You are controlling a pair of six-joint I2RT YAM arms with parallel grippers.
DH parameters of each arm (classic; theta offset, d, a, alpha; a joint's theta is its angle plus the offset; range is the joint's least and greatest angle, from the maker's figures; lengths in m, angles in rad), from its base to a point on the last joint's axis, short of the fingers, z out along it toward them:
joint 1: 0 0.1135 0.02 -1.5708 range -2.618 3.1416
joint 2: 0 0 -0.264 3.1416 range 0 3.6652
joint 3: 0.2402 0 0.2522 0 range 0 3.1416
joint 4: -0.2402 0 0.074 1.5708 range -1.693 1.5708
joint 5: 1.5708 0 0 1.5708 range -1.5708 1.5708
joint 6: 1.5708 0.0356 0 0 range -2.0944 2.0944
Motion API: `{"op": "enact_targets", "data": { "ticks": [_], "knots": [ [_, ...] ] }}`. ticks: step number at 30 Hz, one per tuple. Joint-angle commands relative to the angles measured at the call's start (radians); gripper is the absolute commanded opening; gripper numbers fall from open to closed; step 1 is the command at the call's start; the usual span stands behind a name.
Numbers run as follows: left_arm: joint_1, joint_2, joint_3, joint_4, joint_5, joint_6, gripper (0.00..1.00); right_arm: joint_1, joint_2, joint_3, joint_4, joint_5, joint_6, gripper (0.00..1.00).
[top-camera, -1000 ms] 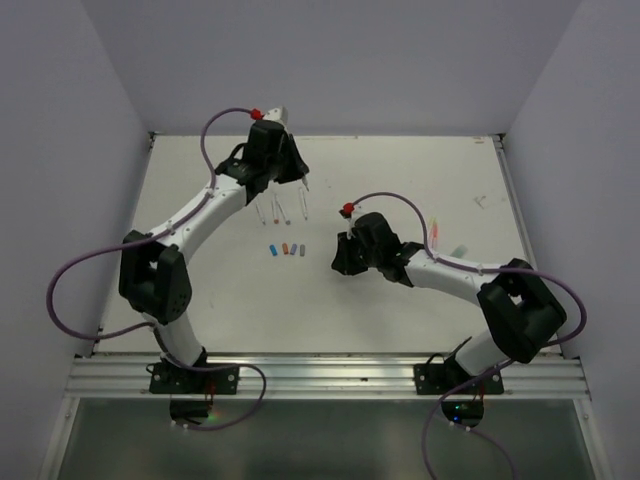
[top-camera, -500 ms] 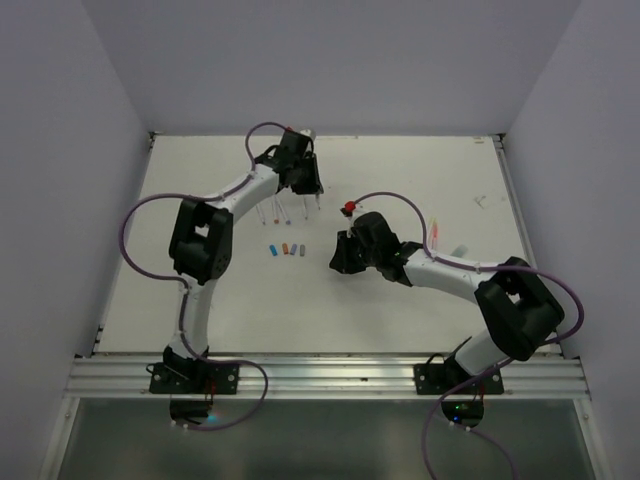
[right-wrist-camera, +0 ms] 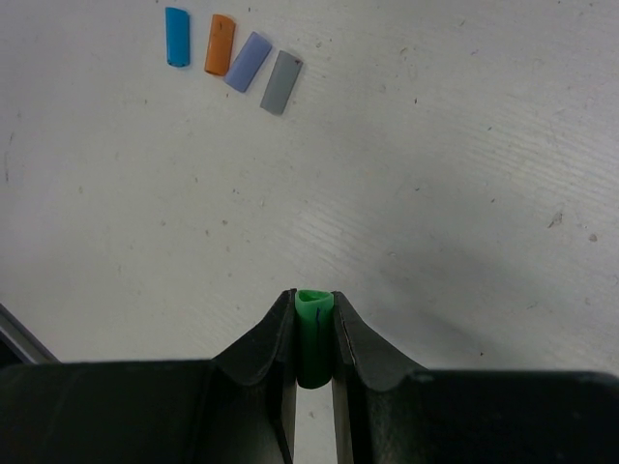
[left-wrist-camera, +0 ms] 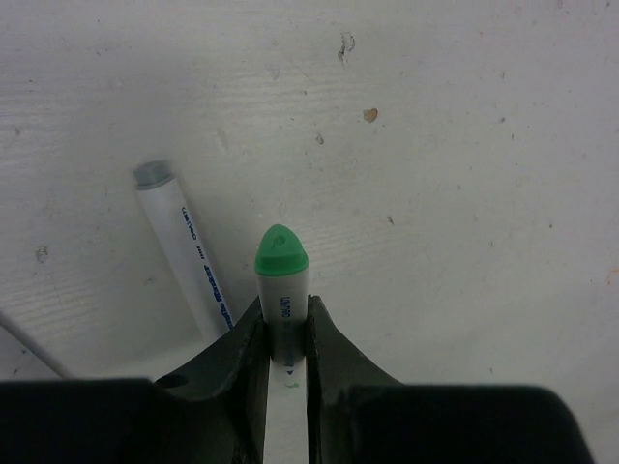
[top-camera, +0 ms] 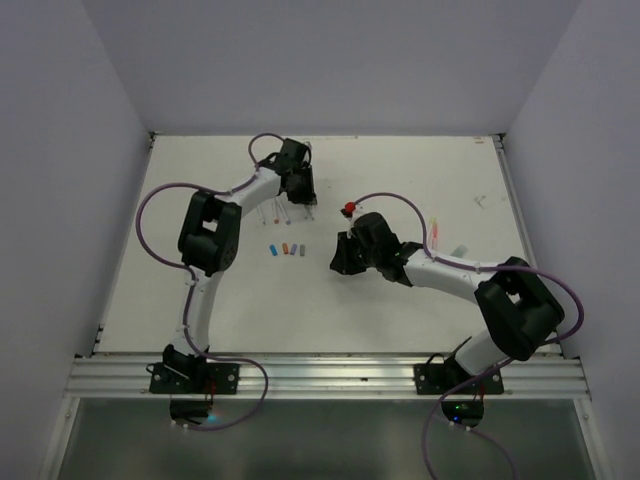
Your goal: Open the pen caps
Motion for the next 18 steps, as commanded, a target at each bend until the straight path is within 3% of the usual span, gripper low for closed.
{"op": "enact_targets", "data": {
  "ticks": [1,6,18],
  "knots": [
    [0.013,0.012,-0.001,0.025,0.001,0.039,0.1,0.002,0.007,0.013,0.011,-0.023,0.006,0.0],
    [0.021,0.001,-0.027,0.04,-0.007,0.04,0.22,0.002,0.022,0.013,0.024,-0.026,0.018,0.0],
    [0.023,-0.077,-0.067,0.061,0.004,0.022,0.32,0.002,0.067,0.051,0.043,0.026,0.032,0.0]
  ]
}}
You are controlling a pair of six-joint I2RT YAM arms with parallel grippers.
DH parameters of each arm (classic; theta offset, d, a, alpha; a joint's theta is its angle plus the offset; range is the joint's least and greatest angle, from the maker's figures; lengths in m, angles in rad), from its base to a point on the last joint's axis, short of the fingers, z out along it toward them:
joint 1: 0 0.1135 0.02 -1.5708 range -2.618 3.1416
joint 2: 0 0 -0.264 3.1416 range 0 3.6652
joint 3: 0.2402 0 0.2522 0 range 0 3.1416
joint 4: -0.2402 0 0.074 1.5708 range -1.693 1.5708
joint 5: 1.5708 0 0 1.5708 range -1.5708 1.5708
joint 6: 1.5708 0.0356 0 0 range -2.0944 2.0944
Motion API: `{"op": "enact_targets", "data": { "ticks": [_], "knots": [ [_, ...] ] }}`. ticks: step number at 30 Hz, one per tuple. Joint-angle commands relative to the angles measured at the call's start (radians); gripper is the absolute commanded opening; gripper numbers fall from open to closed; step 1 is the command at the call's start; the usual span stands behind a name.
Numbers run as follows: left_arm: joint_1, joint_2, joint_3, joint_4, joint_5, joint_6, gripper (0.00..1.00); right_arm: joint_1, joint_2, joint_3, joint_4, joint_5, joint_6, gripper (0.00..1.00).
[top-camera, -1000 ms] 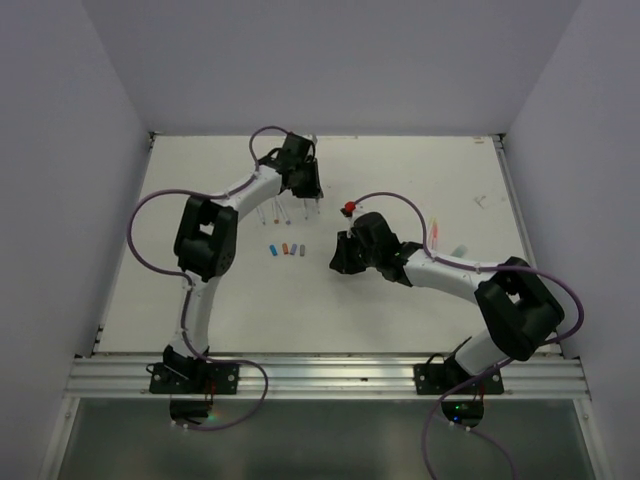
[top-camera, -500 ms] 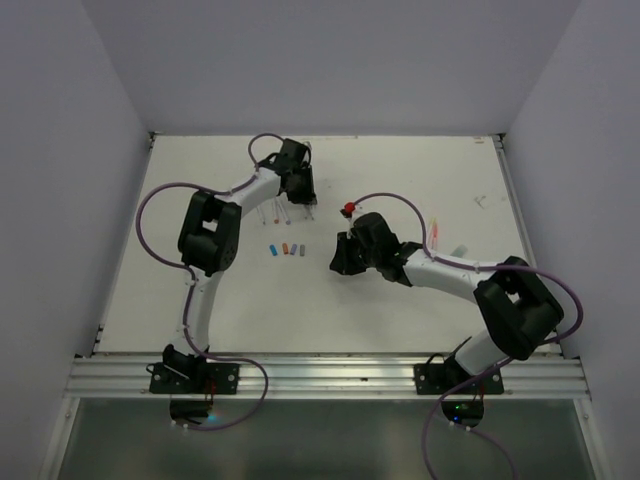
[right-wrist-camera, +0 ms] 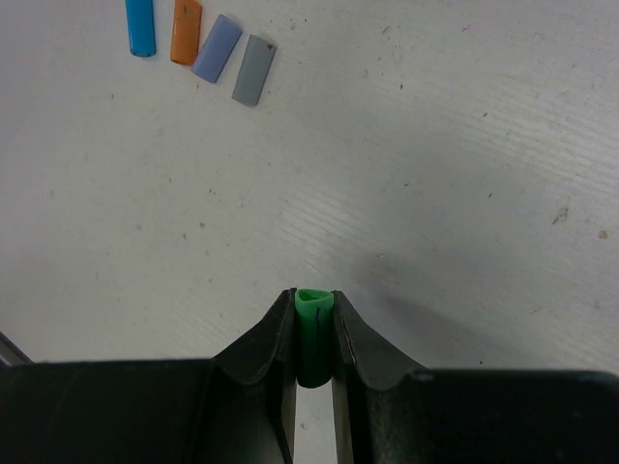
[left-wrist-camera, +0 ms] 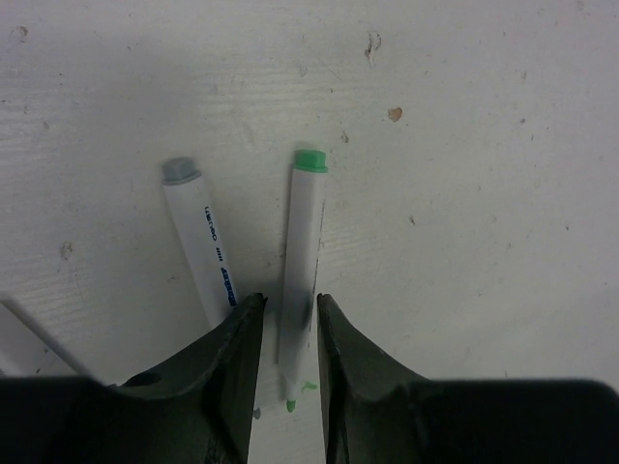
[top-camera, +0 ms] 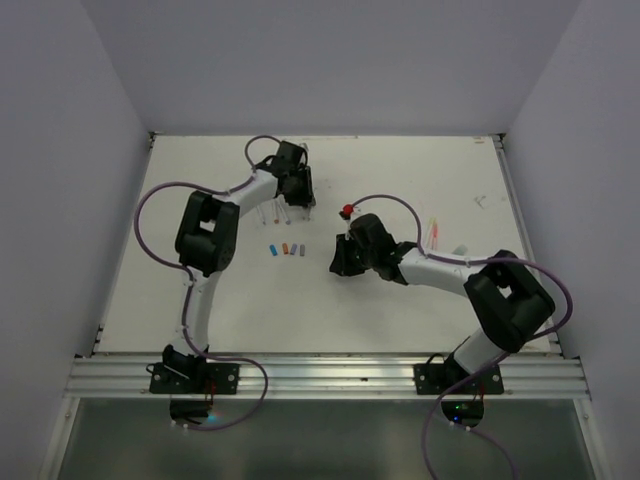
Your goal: Open the pen caps
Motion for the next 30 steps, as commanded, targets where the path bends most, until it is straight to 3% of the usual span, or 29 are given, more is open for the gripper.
{"op": "enact_targets", "data": {
  "ticks": [1,5,10,15,20,25,30],
  "knots": [
    [0.008,-0.074,-0.023,0.012,0.01,0.015,0.33,0.002,0.019,0.052,0.034,0.031,0.013,0.0],
    [0.008,-0.136,-0.031,0.009,0.026,-0.014,0.36,0.002,0.036,0.083,0.028,0.083,0.025,0.0],
    [0.008,-0.286,-0.061,0.007,0.048,-0.041,0.49,0.002,0.106,0.158,0.04,0.118,0.033,0.0],
    [0.008,-0.527,-0.174,0.035,0.01,-0.044,0.73,0.002,0.188,0.233,0.06,0.123,0.058,0.03],
    [0.01,-0.758,-0.29,0.016,-0.122,0.0,0.95,0.002,0.271,0.299,0.063,0.111,0.085,0.08],
    [0.011,-0.953,-0.478,0.032,-0.223,0.009,0.97,0.002,0.321,0.33,0.063,0.108,0.124,0.13],
    [0.013,-1.107,-0.624,0.015,-0.268,0.006,0.97,0.004,0.351,0.331,0.064,0.106,0.16,0.25]
  ]
}}
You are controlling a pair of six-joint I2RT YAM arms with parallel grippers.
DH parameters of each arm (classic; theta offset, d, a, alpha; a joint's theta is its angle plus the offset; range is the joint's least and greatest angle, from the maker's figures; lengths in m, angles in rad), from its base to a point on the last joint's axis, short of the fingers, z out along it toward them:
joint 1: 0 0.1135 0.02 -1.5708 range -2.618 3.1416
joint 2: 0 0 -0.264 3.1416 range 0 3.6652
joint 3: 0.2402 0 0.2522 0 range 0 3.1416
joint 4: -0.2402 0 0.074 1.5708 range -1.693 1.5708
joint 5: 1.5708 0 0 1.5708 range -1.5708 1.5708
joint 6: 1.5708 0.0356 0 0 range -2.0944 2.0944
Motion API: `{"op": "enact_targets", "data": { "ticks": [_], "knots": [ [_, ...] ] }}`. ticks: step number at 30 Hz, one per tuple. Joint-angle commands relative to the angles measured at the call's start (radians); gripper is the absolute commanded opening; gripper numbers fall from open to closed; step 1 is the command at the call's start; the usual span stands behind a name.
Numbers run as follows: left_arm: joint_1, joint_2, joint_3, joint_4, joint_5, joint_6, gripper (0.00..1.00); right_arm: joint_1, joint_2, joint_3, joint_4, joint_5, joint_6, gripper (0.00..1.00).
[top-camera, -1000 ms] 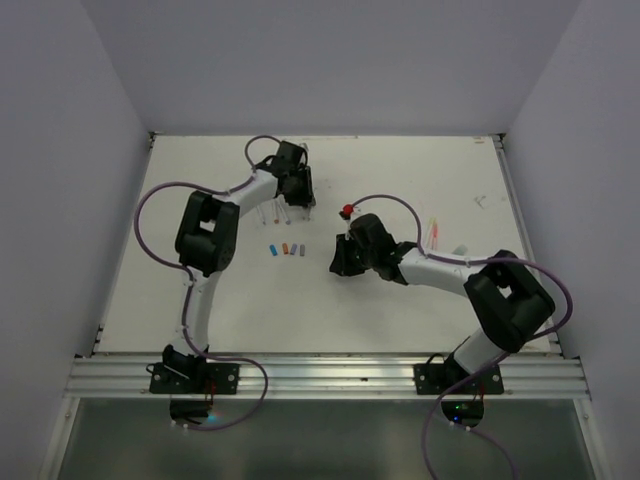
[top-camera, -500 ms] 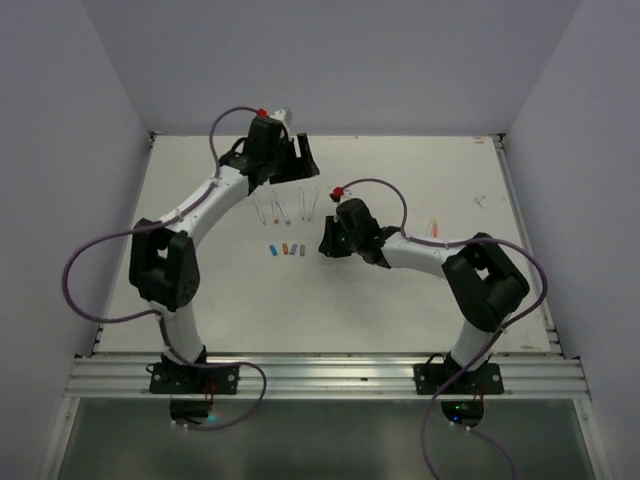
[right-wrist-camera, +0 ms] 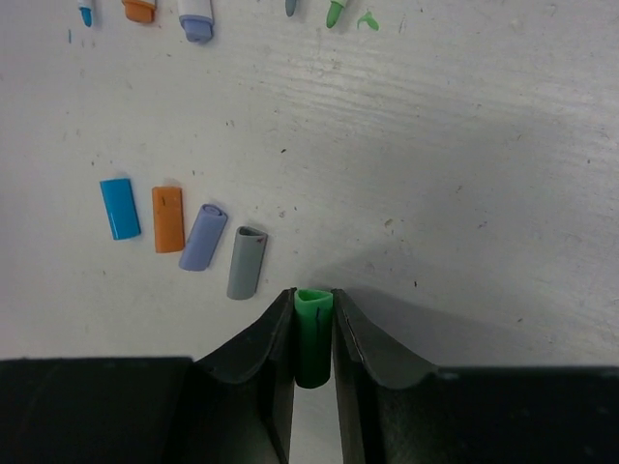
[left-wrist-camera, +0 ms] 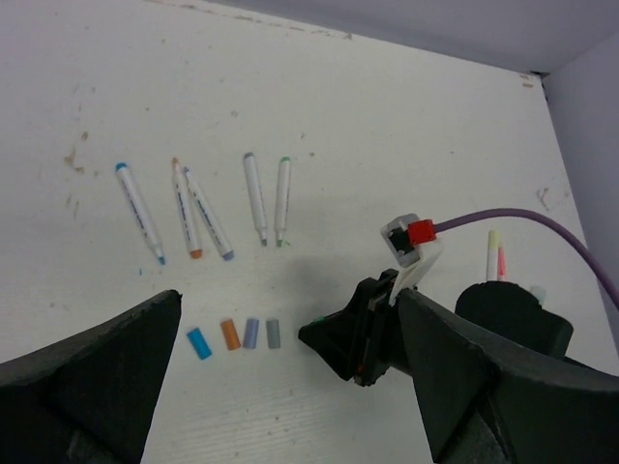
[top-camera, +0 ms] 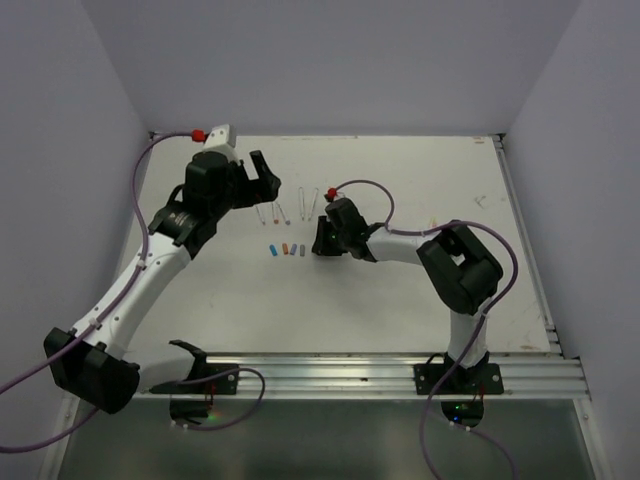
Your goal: Open the pen caps
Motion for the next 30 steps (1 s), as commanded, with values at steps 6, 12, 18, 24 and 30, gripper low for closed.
{"op": "enact_targets", "data": {
  "ticks": [6,12,18,24,30],
  "knots": [
    [0.014,-0.094,-0.139,-0.024,-0.074,-0.011,0.98,0.004,0.015,0.023,0.033,0.035,0.075,0.37],
    [0.014,-0.116,-0.163,-0.023,-0.065,-0.021,0.98,0.004,-0.014,0.023,0.013,0.061,0.075,0.43],
    [0.015,-0.137,-0.182,-0.023,-0.065,-0.019,0.98,-0.004,-0.158,0.037,-0.141,0.194,-0.003,0.52],
    [0.015,-0.155,-0.209,-0.003,-0.094,-0.001,1.0,-0.128,-0.366,-0.019,-0.35,0.331,-0.005,0.61],
    [0.015,-0.191,-0.248,0.034,-0.141,0.042,1.0,-0.343,-0.527,-0.11,-0.508,0.488,0.003,0.74]
  ]
}}
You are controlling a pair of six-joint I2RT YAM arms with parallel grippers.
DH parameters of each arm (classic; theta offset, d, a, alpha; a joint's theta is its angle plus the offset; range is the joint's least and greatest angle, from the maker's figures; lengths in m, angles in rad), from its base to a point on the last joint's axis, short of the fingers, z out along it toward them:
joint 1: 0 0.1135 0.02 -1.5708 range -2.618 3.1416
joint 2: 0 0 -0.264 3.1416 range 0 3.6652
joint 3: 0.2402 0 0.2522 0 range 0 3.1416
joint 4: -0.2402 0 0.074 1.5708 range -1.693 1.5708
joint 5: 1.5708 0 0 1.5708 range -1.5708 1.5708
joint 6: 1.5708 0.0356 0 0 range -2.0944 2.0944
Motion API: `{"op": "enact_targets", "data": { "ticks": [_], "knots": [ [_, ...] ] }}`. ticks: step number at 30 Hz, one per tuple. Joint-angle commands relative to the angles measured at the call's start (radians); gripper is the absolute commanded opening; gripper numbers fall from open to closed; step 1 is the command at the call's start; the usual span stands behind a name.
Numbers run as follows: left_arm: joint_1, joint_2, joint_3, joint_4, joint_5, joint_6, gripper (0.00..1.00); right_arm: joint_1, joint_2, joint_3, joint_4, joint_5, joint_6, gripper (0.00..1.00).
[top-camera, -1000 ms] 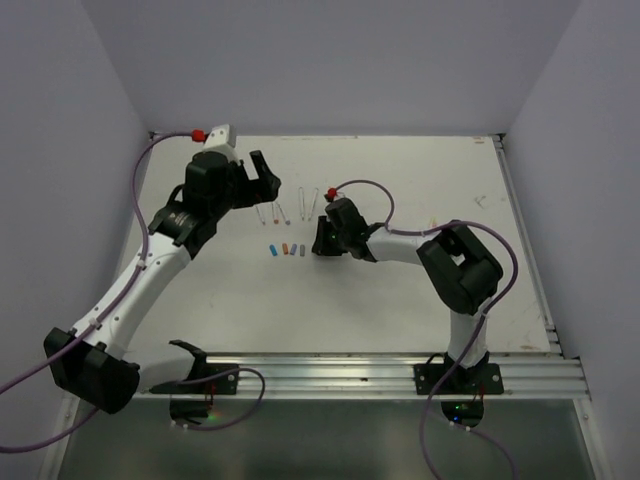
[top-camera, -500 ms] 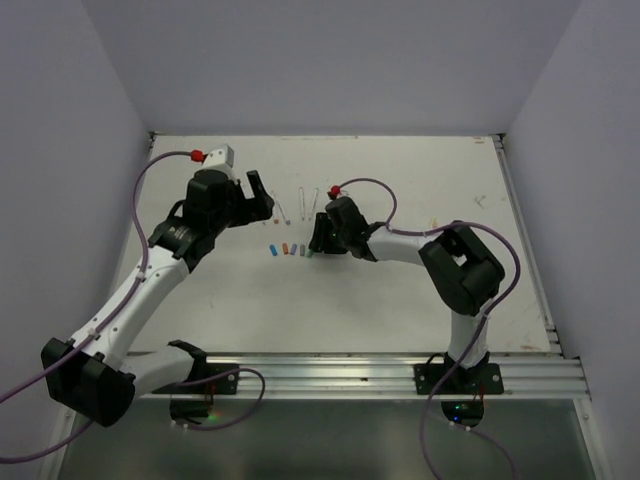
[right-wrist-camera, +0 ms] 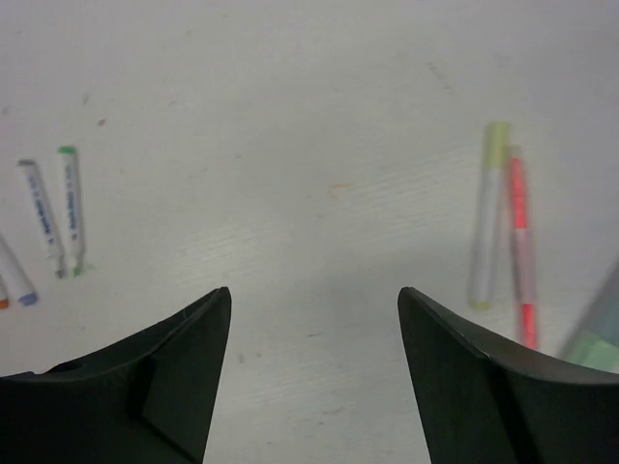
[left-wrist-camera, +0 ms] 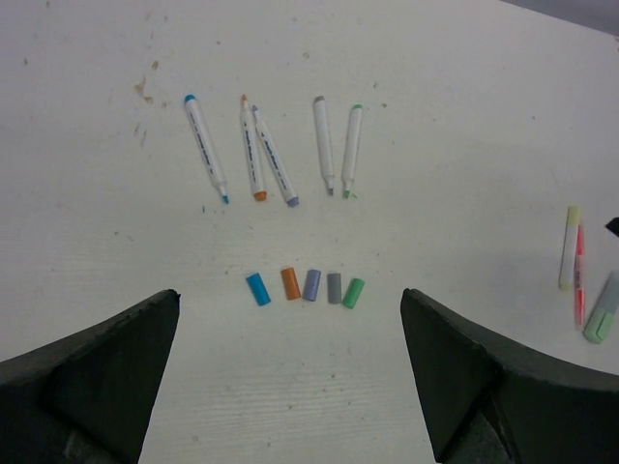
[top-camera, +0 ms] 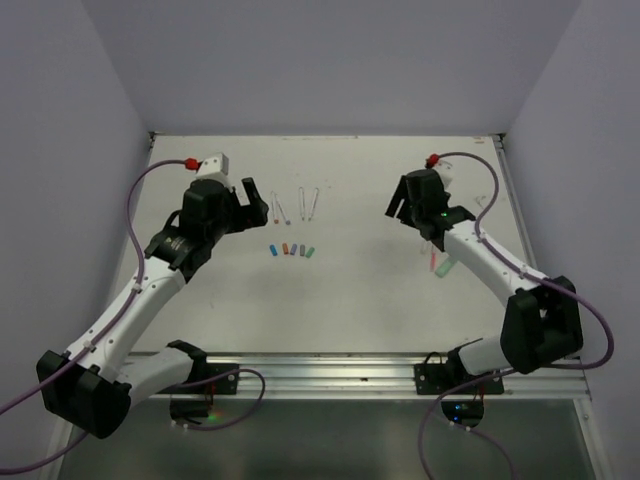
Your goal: Open the pen caps
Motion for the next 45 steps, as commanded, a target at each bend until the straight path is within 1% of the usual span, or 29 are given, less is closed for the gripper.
{"op": "enact_targets", "data": {
  "ticks": [1,3,6,7,10,11,15,18,21,25,29,32,35,36,37,40,41,44,45],
  "knots": [
    [0.01,-0.036,-0.018,0.059,-0.065,0.046,1.0,-0.102,-0.083,-0.058,-0.152,0.142,-0.008,0.74],
    [0.01,-0.044,-0.022,0.069,-0.069,0.056,1.0,-0.145,-0.093,-0.078,-0.158,0.128,-0.014,0.71],
    [0.01,-0.039,-0.027,0.069,-0.062,0.067,1.0,-0.196,-0.068,-0.075,-0.158,0.091,0.001,0.61],
    [0.01,-0.036,-0.027,0.067,-0.059,0.067,1.0,-0.214,-0.051,-0.071,-0.158,0.078,0.006,0.59],
    [0.01,-0.031,-0.036,0.069,-0.05,0.06,1.0,-0.245,0.041,-0.037,-0.167,0.018,0.032,0.52],
    [0.01,-0.027,-0.038,0.067,-0.044,0.056,1.0,-0.251,0.091,-0.014,-0.178,0.005,0.041,0.48],
    [0.01,-0.022,-0.042,0.066,-0.029,0.05,1.0,-0.256,0.197,0.032,-0.178,-0.01,0.047,0.43],
    [0.01,-0.022,-0.044,0.059,-0.021,0.044,1.0,-0.261,0.257,0.066,-0.166,-0.031,0.046,0.42],
    [0.01,-0.018,-0.047,0.055,-0.019,0.038,1.0,-0.262,0.292,0.086,-0.152,-0.039,0.047,0.39],
    [0.01,-0.007,-0.047,0.05,-0.01,0.03,1.0,-0.264,0.344,0.092,-0.152,-0.03,0.046,0.38],
    [0.01,0.009,-0.045,0.061,0.002,0.021,1.0,-0.264,0.365,0.075,-0.154,-0.009,0.046,0.36],
    [0.01,0.027,-0.042,0.072,0.023,0.014,1.0,-0.264,0.381,0.074,-0.164,-0.005,0.035,0.33],
    [0.01,0.051,-0.034,0.084,0.057,0.004,1.0,-0.262,0.388,0.075,-0.163,-0.004,0.006,0.15],
    [0.01,0.058,-0.031,0.093,0.079,0.0,1.0,-0.259,0.38,0.074,-0.154,-0.021,0.0,0.04],
    [0.01,0.073,-0.025,0.099,0.089,-0.003,1.0,-0.255,0.369,0.069,-0.141,-0.034,-0.011,0.0],
    [0.01,0.107,-0.005,0.111,0.132,-0.023,1.0,-0.216,0.305,0.02,-0.071,-0.083,-0.069,0.0],
    [0.01,0.114,0.002,0.116,0.146,-0.026,1.0,-0.196,0.28,0.006,-0.021,-0.1,-0.104,0.0],
    [0.01,0.159,0.033,0.131,0.214,-0.049,1.0,-0.095,0.193,-0.025,0.062,-0.154,-0.167,0.0],
    [0.01,0.18,0.041,0.138,0.25,-0.063,1.0,-0.037,0.152,-0.029,0.084,-0.169,-0.178,0.0]
  ]
}}
